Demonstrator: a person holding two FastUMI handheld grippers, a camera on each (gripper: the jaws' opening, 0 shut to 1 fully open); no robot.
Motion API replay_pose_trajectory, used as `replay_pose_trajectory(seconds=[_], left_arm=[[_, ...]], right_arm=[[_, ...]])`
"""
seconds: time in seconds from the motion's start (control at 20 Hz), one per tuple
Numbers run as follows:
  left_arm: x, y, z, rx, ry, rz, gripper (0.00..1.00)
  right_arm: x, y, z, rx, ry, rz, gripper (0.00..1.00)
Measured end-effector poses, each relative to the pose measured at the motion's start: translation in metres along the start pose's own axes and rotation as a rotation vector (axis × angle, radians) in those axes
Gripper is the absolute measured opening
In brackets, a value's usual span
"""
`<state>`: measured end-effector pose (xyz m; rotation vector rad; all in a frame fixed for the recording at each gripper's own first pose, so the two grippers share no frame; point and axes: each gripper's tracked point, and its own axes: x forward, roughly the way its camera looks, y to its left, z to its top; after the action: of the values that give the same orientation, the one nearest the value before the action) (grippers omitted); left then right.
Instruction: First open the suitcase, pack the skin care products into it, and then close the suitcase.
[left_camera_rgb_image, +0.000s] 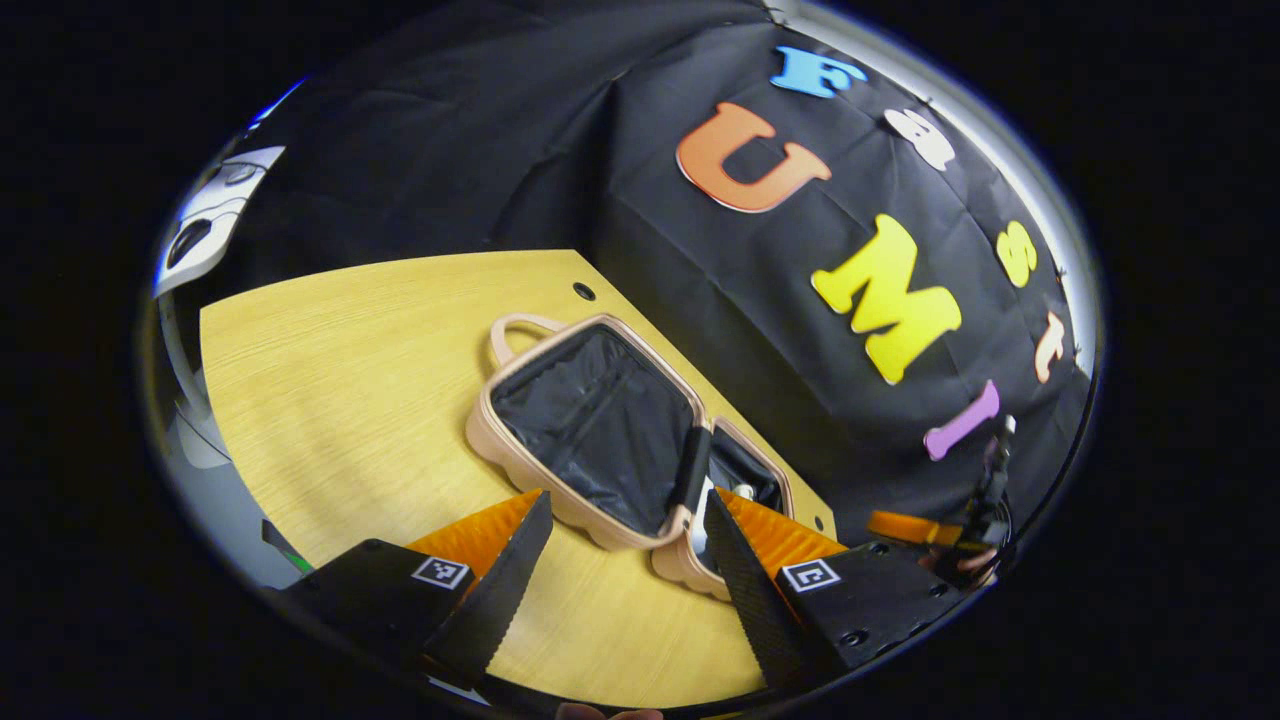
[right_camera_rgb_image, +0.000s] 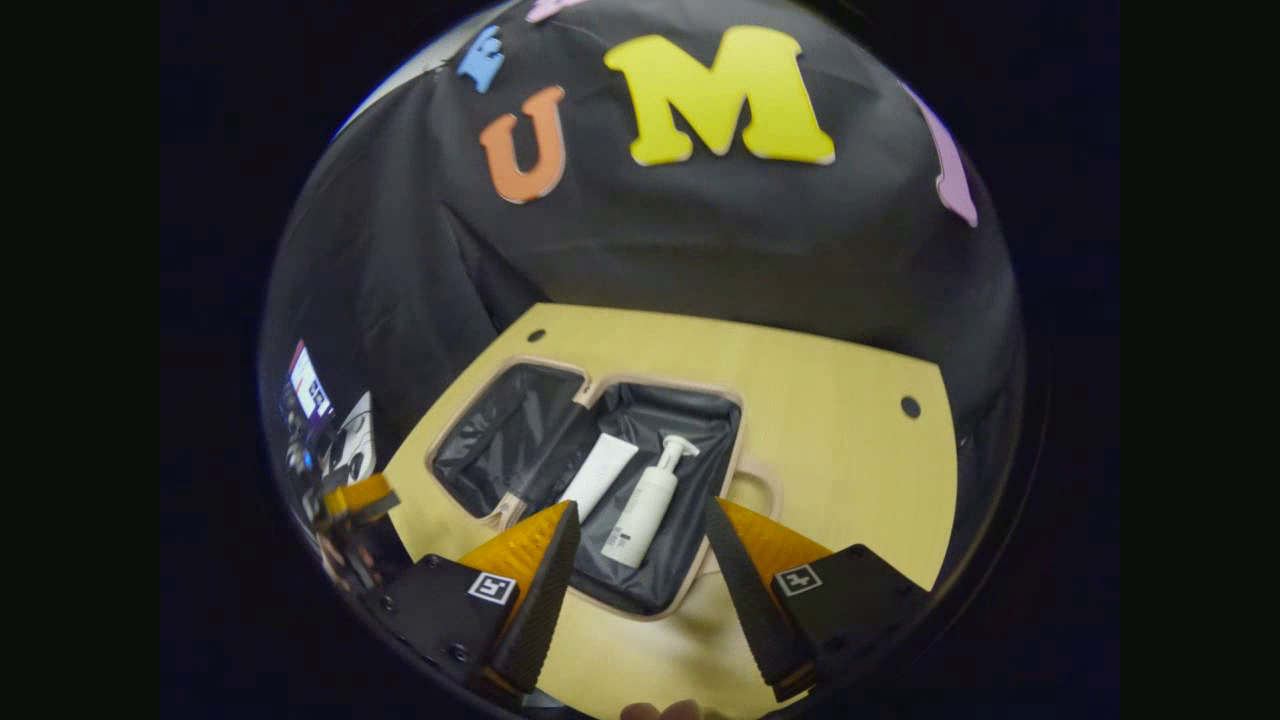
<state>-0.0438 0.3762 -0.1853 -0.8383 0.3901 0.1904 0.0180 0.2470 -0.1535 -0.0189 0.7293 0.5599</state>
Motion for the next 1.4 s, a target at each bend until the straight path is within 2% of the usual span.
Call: replay_pose_trajectory(seconds=[0.1,0.25,0.3,0.35,0.4,0.55,0.65,0.75,0.85,0.9,0.95,1.15,1.2,1.25,1.3,1.4], left_arm=[[0.025,0.029,0.033,-0.083,-0.027,0.012,0.96],[0.063,0.072,0.074,-0.147,-0.038,0.048,0.96],[0.078,0.086,0.083,-0.152,-0.035,0.06,0.95],[0.093,0.1,0.085,-0.158,-0.018,0.075,0.95],[0.106,0.11,0.084,-0.18,0.005,0.084,0.94],[0.134,0.112,0.081,-0.272,0.041,0.031,0.93],[0.151,0.116,0.075,-0.326,0.063,0.023,0.91],[0.162,0.113,0.084,-0.414,0.035,-0.007,0.88],[0.175,0.114,0.093,-0.474,0.001,-0.027,0.8],[0.18,0.117,0.093,-0.482,0.001,-0.016,0.87],[0.187,0.12,0.091,-0.482,0.012,-0.001,0.74],[0.201,0.114,0.085,-0.491,0.07,0.023,0.54],[0.2,0.116,0.086,-0.483,0.074,0.038,0.44],[0.199,0.117,0.089,-0.472,0.067,0.061,0.51],[0.194,0.114,0.094,-0.462,0.059,0.068,0.17],[0.183,0.097,0.108,-0.44,0.04,0.053,0.11]], right_arm=[[-0.03,-0.004,-0.004,-0.044,-0.04,0.012,0.75],[-0.061,-0.018,-0.013,-0.087,-0.072,-0.01,0.72],[-0.069,-0.025,-0.014,-0.085,-0.084,-0.023,0.75],[-0.072,-0.035,-0.016,-0.081,-0.083,-0.048,0.72],[-0.076,-0.043,-0.019,-0.07,-0.076,-0.066,0.75],[-0.082,-0.055,-0.02,-0.023,-0.065,-0.11,0.76],[-0.083,-0.063,-0.025,0.028,-0.051,-0.128,0.75],[-0.085,-0.067,-0.026,0.078,-0.048,-0.139,0.75],[-0.088,-0.074,-0.027,0.091,-0.055,-0.16,0.72],[-0.089,-0.076,-0.027,0.094,-0.058,-0.169,0.75],[-0.092,-0.078,-0.027,0.098,-0.06,-0.177,0.75],[-0.097,-0.087,-0.031,0.128,-0.057,-0.197,0.75],[-0.098,-0.09,-0.031,0.13,-0.064,-0.207,0.75],[-0.102,-0.095,-0.026,0.13,-0.095,-0.222,0.76],[-0.106,-0.099,-0.018,0.124,-0.136,-0.237,0.72],[-0.119,-0.113,-0.003,0.101,-0.218,-0.283,0.75]])
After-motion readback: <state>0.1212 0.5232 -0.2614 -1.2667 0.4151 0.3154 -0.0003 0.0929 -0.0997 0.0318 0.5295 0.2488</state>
